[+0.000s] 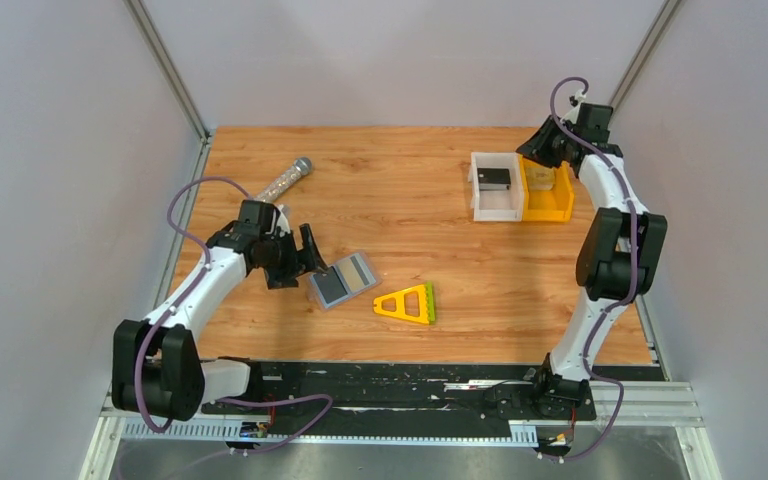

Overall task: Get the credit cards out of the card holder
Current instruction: Place the credit card in the storage box.

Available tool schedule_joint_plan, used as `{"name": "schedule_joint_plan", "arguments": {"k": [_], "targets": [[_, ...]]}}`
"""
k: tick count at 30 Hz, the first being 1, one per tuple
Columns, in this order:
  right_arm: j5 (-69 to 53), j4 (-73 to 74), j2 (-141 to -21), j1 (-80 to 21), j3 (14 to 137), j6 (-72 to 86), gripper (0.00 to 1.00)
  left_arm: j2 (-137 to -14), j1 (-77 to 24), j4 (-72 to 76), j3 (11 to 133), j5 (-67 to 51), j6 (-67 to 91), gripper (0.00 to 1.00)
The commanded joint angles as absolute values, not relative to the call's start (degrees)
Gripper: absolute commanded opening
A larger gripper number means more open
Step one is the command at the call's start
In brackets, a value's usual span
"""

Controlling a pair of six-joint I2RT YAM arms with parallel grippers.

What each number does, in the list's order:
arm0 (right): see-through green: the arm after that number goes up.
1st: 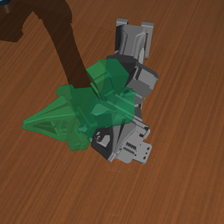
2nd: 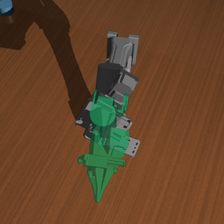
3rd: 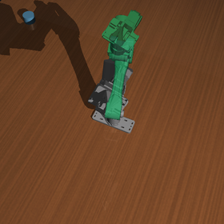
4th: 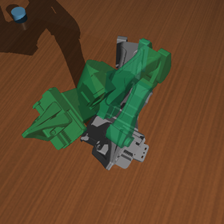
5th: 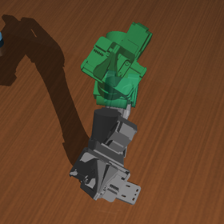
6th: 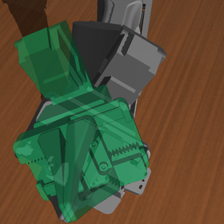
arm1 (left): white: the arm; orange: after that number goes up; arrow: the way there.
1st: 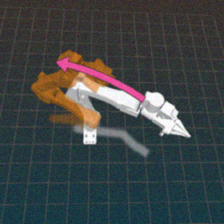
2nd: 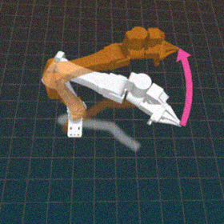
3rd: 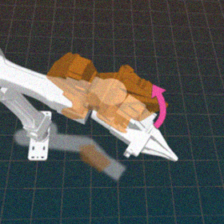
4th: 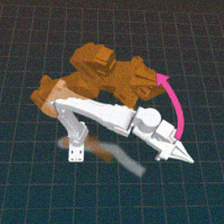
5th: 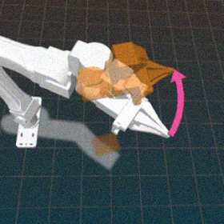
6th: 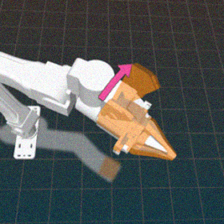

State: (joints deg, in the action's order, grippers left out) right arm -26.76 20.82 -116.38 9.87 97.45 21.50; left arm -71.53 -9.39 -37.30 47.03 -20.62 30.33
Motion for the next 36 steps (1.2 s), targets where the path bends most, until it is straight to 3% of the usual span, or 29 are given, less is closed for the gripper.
{"name": "schedule_joint_plan", "arguments": {"k": [1,12,19,21,23,29,31,36], "targets": [[-24.58,21.2,-107.22,9.35,92.69,25.76,0.27,-71.76,-9.58,-34.76,45.76,-18.34,31.61,0.92],[-25.63,21.97,-93.06,2.53,75.39,28.8,0.28,-73.8,-9.53,-29.58,39.88,-15.4,34.11,0.83],[-25.65,20.32,-88.35,-13.59,67.42,29.56,0.29,-75.76,-9.58,-24.31,37.86,-16.96,34.22,0.72],[-25.04,18.2,-88.82,-19.25,66.59,30.56,0.3,-75.95,-9.54,-23.83,37.81,-16.94,34.06,0.61],[-24.74,15.91,-90.18,-24.39,66.64,31.52,0.3,-75.82,-9.59,-23.89,37.84,-16.61,33.96,0.4],[-24.16,12.04,-98.51,-35.54,71.87,33.07,0.31,-75.83,-9.52,-24.19,38.13,-15.87,33.24,0.05],[-24.2,11.47,-101.9,-37.77,73.65,33.6,0.32,-75.97,-9.54,-24.29,38.14,-15.72,33.17,0.0],[-25.96,9.27,-109.56,-41.78,76.87,34.74,0.32,-76.02,-9.53,-24.72,38.1,-15.03,33.01,0.0]]}}
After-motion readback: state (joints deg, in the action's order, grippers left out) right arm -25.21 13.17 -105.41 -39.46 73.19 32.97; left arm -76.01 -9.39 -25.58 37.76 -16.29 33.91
